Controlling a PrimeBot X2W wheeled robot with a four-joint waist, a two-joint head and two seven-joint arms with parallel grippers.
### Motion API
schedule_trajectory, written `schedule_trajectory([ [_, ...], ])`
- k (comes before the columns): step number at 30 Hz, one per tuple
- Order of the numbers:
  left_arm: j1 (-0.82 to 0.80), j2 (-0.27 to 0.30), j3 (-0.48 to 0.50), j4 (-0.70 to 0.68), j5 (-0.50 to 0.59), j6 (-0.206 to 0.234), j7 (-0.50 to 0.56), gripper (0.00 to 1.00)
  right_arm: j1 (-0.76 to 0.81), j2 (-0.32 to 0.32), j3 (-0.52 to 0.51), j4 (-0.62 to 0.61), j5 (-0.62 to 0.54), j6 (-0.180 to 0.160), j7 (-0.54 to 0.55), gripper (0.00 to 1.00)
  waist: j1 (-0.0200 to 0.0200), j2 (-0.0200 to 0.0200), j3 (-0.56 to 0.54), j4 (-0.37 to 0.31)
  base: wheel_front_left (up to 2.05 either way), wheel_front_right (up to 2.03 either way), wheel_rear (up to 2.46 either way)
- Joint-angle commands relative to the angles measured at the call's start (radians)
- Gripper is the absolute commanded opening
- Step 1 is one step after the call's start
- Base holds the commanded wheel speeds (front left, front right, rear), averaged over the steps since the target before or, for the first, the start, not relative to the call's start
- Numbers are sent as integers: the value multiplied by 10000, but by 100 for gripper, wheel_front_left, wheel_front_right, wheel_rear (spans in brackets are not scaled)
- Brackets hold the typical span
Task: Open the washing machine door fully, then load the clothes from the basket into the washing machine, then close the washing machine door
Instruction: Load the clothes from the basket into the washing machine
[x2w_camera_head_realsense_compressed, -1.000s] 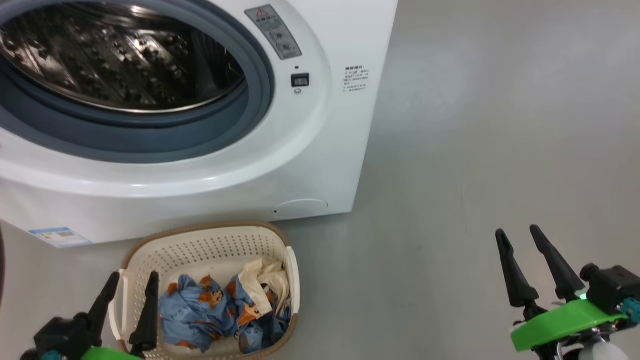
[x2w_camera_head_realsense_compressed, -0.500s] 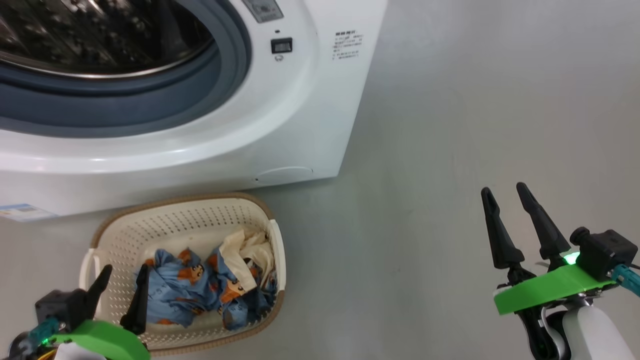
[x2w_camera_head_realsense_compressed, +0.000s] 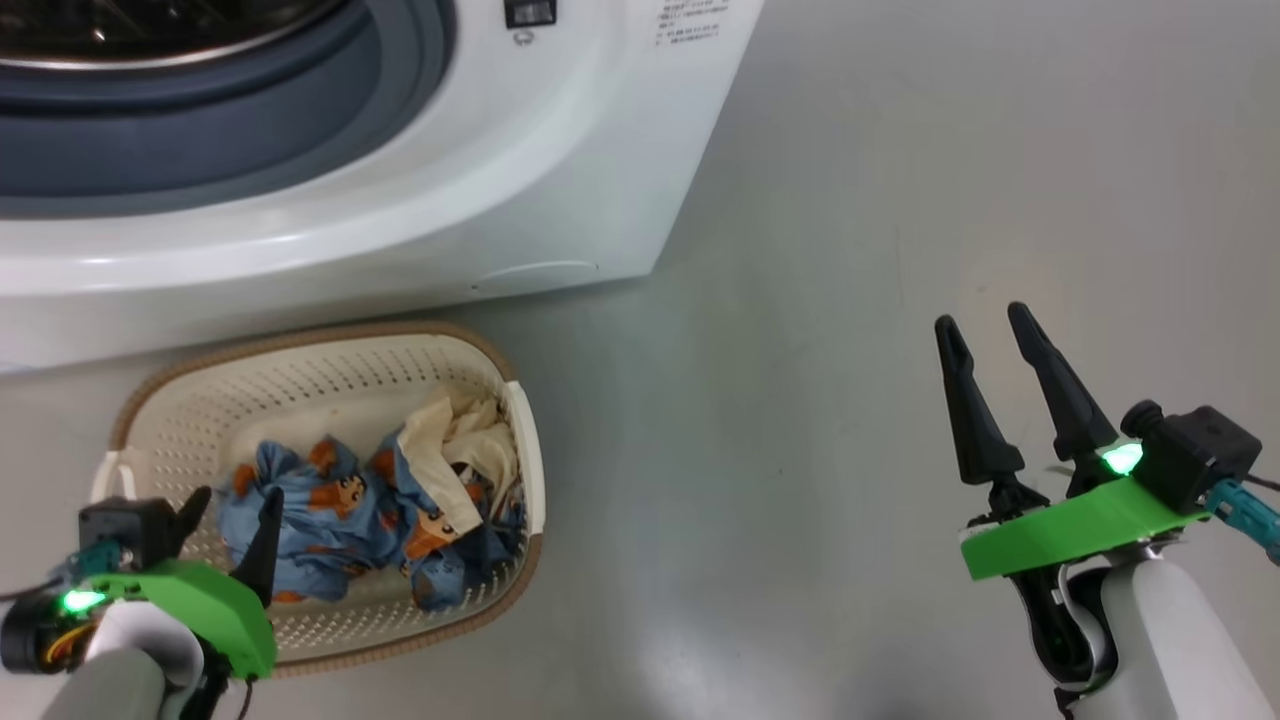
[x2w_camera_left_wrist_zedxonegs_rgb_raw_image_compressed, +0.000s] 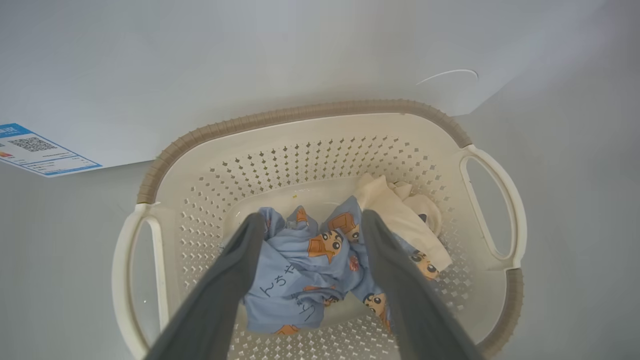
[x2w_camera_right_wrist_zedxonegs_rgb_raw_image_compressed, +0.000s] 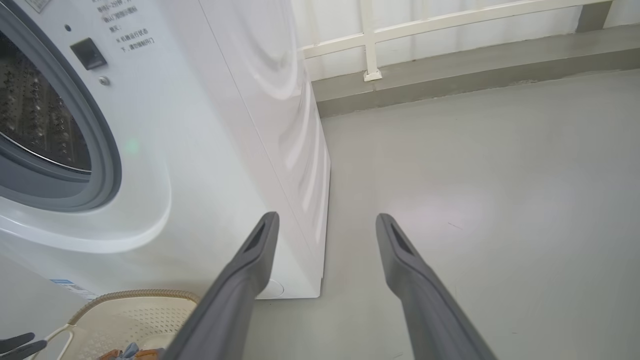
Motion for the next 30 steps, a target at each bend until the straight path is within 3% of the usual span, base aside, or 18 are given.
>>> schedule_trajectory([
  [1,-256,452,130,107,-172,-14,-66,100,-84,3,245,-273,-166,29,-120,100,0,-1,352,-102,0,0,0],
  [12,-1443,737,-1835,1751,-1239,-14,122,100,-426,143,356,-362,-233,29,-120,100,0,-1,1077,-160,0,0,0],
  [30,-2625,1134,-3937,2418,-2654,-14,519,100,-765,248,498,-482,-313,29,-120,100,0,-1,2065,-135,0,0,0],
])
